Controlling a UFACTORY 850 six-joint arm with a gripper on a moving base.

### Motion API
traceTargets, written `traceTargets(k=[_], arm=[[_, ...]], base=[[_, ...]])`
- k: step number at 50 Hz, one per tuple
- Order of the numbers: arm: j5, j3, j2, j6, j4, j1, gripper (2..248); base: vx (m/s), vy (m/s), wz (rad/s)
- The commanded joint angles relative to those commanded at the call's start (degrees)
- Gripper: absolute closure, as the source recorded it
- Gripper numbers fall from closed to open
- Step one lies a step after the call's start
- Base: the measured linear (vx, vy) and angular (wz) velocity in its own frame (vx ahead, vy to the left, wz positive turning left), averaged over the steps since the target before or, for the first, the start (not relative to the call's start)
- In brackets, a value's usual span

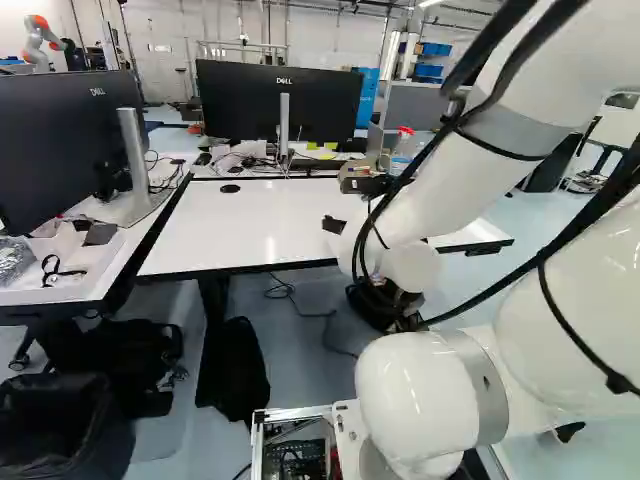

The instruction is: Clean the table with the green towel

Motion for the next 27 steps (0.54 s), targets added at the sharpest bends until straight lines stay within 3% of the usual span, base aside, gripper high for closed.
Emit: traceTargets(k=[27], arm=[[1.4,1.0,0.3,0.0,-0.3,0.2,3]], base=[[0.0,0.0,0.0]])
